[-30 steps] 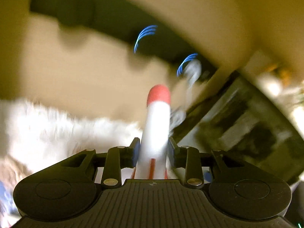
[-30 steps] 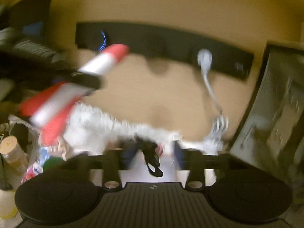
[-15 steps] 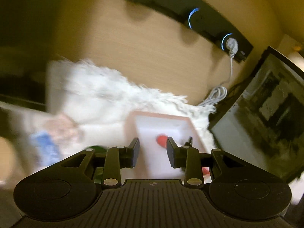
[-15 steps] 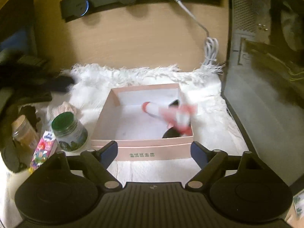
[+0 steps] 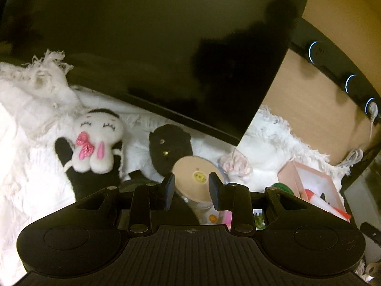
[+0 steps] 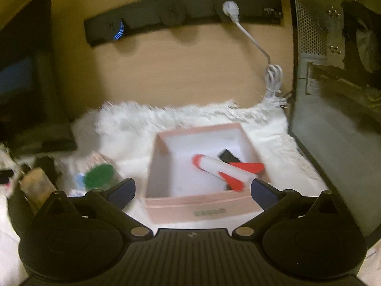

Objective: Organize soft objects
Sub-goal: 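Carry the rocket and strap into the pink box and open both grippers, then grasp the yellow round sponge pad with the left gripper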

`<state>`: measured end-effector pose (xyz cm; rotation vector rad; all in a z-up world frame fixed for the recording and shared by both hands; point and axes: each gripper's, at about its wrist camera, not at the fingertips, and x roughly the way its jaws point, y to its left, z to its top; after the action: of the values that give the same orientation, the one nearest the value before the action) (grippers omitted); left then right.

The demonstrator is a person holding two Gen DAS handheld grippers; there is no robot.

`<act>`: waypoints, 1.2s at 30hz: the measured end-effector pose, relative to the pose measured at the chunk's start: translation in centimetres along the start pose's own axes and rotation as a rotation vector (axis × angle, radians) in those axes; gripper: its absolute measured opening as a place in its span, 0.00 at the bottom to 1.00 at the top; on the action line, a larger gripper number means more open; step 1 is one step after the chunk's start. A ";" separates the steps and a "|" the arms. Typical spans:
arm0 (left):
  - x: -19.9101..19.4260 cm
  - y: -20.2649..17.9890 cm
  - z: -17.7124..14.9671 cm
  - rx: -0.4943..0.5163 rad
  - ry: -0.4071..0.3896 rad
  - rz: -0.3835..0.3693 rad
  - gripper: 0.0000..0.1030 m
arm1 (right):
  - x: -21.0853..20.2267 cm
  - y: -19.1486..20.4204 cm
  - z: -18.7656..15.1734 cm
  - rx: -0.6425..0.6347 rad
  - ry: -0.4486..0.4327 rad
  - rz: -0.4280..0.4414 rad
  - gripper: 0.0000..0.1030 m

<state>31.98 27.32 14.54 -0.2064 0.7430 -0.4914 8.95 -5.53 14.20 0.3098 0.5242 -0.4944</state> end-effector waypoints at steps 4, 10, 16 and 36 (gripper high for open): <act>-0.1 1.2 -3.0 -0.051 0.005 0.009 0.33 | 0.3 1.7 -0.4 0.017 0.039 0.096 1.00; -0.8 1.8 -5.8 0.010 0.105 -0.022 0.33 | -0.2 3.8 -3.1 -0.098 0.037 0.066 1.00; -0.7 4.2 -5.8 -0.136 0.061 0.079 0.33 | 1.7 4.8 -5.4 -0.175 0.136 0.060 1.00; -1.5 1.2 -8.5 0.143 0.273 0.051 0.33 | 1.3 7.9 -8.6 -0.447 0.158 -0.049 1.00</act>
<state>25.60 29.02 8.88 0.0148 0.9733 -0.5275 10.64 4.05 7.61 -0.0934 0.7798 -0.3881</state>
